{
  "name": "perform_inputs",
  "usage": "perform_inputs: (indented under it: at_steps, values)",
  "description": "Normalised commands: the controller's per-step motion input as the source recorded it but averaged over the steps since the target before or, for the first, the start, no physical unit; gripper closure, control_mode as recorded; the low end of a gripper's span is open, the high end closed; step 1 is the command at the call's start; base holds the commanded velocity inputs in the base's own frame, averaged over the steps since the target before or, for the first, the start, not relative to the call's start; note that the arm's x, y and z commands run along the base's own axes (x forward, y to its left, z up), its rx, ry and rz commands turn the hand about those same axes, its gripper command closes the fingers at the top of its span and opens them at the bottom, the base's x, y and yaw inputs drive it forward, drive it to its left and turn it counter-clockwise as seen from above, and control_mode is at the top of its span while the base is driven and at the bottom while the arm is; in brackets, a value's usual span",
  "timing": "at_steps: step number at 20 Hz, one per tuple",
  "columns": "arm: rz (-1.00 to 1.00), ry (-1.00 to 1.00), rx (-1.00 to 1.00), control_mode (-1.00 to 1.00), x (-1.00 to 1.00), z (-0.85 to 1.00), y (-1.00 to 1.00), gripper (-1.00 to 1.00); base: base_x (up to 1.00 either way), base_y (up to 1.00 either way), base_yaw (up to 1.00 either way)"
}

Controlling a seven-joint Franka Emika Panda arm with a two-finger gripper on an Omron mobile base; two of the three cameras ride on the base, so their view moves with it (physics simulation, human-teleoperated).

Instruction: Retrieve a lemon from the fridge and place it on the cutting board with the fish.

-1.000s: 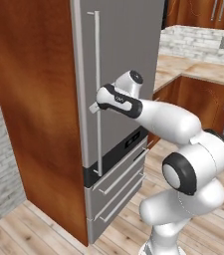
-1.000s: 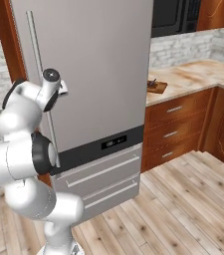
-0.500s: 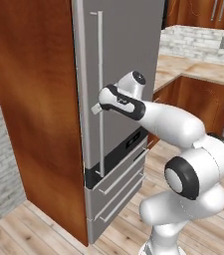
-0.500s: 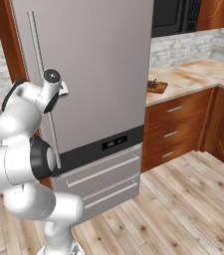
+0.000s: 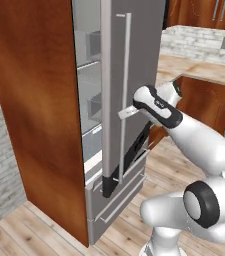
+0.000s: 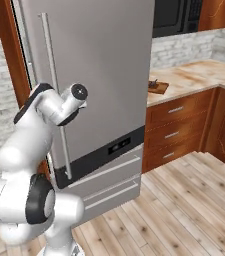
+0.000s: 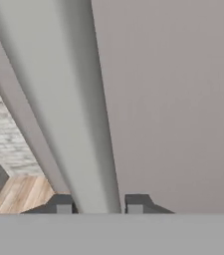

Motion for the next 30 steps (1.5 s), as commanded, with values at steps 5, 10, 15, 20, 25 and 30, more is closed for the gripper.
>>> perform_inputs:
  at_steps: [5,10,15,20,25,30]
  values:
    - [0.07,-0.05,0.34,-1.0,-0.58,0.25,-1.0,1.0,0.0,0.0,0.0]
    - [0.06,-0.03,0.25,-1.0,-0.49,0.33,-1.0,1.0,0.0,0.0,0.0]
    - [0.03,0.0,0.2,-1.0,-0.31,0.37,-1.0,1.0,0.0,0.0,0.0]
    - [0.03,0.0,0.07,-1.0,-0.1,0.2,-1.0,1.0,0.0,0.0,0.0]
    - [0.04,0.0,0.0,-1.0,0.0,0.02,-1.0,1.0,0.0,0.0,0.0]
    - [0.18,-0.02,0.0,-1.0,0.06,0.01,-0.84,1.0,0.0,0.0,0.0]
